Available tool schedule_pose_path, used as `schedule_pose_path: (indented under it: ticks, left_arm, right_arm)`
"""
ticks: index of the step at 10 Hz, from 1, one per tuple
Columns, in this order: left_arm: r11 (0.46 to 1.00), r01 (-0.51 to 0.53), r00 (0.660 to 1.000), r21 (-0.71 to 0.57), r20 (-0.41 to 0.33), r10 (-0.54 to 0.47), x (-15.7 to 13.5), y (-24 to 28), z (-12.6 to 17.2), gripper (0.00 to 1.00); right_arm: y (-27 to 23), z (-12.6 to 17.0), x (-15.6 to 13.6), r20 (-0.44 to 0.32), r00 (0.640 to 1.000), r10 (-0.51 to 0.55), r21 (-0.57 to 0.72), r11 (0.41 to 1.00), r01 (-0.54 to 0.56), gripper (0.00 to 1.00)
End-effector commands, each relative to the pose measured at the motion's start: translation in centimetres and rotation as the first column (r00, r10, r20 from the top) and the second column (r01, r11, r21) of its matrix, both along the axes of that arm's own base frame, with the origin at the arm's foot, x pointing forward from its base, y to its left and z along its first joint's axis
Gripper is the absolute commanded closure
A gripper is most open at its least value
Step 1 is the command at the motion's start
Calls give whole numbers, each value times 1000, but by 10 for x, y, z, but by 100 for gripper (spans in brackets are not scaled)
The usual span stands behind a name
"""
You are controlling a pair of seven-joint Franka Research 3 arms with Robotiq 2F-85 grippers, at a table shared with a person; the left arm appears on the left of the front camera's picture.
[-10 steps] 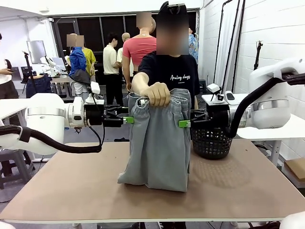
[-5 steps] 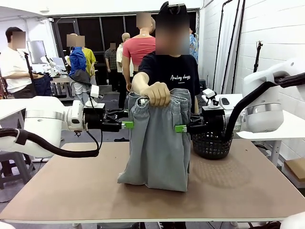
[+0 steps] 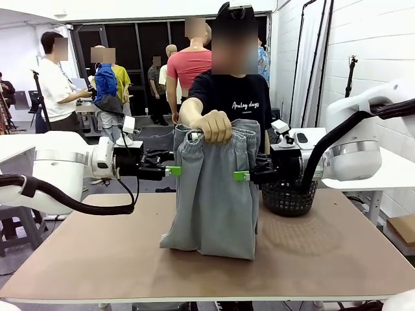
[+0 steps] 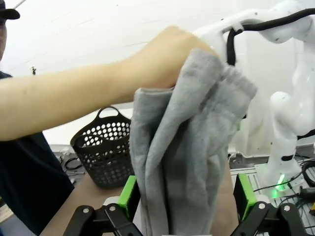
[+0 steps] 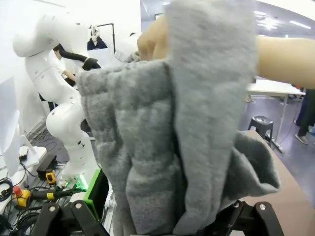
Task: Fold the training pants.
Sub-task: Release the ends of the Training pants and then grab the overlapped ends.
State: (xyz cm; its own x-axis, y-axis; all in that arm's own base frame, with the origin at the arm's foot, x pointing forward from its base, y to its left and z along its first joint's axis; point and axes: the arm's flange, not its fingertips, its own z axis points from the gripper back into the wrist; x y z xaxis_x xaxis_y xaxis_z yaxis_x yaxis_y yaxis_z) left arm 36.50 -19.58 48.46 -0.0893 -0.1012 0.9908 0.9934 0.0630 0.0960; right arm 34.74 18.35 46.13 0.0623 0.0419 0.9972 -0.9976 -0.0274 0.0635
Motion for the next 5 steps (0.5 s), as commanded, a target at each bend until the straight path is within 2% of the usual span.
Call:
schedule_pose_path:
  ticks: [1,5]
  left_arm:
    - [999,-47,999,2,0,47,6,-18,-5,0]
    - [997,-58,998,-41,8,59,15,-32,-3,0]
  right_arm:
    - [5,0,-7,22,1000,10,30,999,-11,0]
    - [8,11,2,53,999,11,47,999,-13,0]
